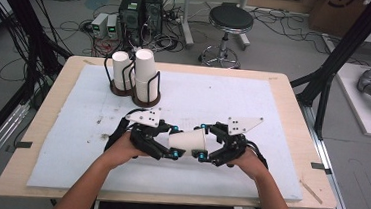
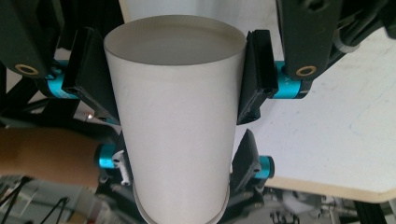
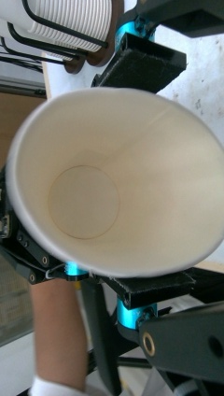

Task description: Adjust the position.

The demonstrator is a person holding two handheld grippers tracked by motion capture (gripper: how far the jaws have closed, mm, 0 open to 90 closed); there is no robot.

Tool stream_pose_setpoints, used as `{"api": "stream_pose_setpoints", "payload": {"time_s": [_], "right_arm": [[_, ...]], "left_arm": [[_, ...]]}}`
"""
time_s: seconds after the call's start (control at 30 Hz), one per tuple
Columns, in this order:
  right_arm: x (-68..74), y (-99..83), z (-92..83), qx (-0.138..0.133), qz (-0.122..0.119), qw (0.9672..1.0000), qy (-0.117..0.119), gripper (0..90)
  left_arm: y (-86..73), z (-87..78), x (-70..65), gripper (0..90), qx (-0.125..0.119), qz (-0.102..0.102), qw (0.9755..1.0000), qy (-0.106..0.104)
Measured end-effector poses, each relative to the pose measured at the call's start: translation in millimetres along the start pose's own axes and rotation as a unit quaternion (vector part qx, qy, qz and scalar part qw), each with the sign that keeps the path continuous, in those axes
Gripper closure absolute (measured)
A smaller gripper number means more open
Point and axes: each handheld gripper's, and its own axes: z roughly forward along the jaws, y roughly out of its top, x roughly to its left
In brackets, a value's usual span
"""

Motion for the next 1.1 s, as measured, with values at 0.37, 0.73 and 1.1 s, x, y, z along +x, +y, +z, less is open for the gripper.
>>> {"api": "stream_pose_setpoints", "payload": {"time_s": [0.37, 0.73, 1.1], "right_arm": [[1.0, 0.4, -1.0, -0.002, -0.028, 0.9996, 0.009, 33.3], [-0.5, -0.6, 1.7, 0.029, -0.018, 0.9994, -0.009, 33.2], [0.5, 0.7, 3.1, 0.028, -0.009, 0.9996, -0.001, 32.2]], "left_arm": [[-4.9, 6.4, -2.4, 34.4, 0.019, 0.007, 0.9996, 0.018], [-2.2, 11.1, -6.4, 24.9, 0.068, 0.027, 0.9950, 0.069], [-11.0, 21.4, -6.3, 35.5, 0.080, 0.036, 0.9951, 0.046]]}}
